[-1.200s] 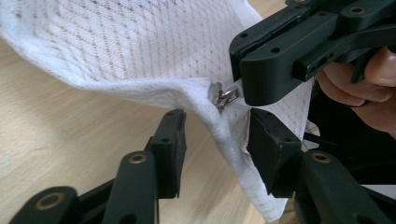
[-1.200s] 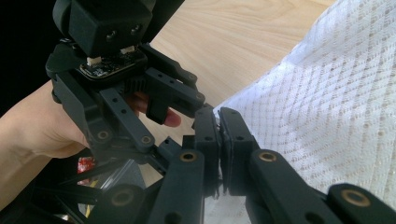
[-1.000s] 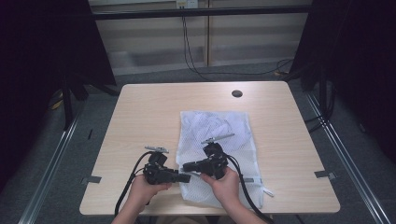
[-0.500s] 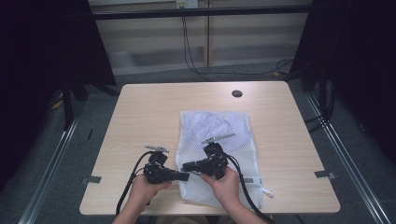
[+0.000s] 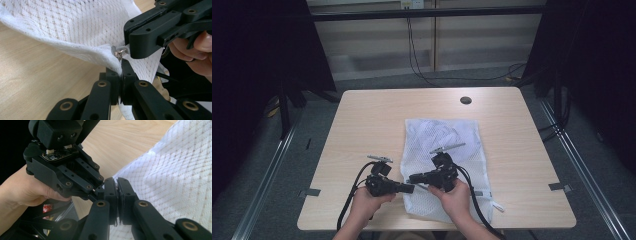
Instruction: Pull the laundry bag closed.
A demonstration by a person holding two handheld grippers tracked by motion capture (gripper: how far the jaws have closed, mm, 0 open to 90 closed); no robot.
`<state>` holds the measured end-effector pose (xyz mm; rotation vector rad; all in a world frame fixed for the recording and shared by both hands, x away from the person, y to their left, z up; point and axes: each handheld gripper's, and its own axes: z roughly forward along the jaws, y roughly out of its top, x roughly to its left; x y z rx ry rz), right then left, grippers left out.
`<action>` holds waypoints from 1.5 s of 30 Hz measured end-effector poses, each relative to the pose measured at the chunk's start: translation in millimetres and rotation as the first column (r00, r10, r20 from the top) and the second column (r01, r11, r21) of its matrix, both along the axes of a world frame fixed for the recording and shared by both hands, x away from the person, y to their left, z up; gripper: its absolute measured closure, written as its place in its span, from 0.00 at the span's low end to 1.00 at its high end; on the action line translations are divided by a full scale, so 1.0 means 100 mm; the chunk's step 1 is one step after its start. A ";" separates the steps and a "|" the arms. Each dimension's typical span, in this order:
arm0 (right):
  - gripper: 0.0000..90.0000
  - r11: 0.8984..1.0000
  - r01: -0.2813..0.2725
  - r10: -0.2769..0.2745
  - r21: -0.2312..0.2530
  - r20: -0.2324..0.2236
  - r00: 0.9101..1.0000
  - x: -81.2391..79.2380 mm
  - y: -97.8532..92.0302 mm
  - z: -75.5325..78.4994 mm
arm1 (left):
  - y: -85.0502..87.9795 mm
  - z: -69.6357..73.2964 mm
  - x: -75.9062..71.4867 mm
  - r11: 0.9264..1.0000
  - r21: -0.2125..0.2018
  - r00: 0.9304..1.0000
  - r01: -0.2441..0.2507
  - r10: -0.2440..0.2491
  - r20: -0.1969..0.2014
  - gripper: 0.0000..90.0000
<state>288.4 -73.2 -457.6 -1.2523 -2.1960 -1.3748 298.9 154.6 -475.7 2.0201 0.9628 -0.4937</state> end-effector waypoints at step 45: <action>0.97 1.000 -0.009 0.009 -0.021 -0.023 1.000 0.00 -0.17 -0.03 | 0.00 0.00 -0.01 1.000 -0.002 1.000 0.001 -0.001 -0.016 0.98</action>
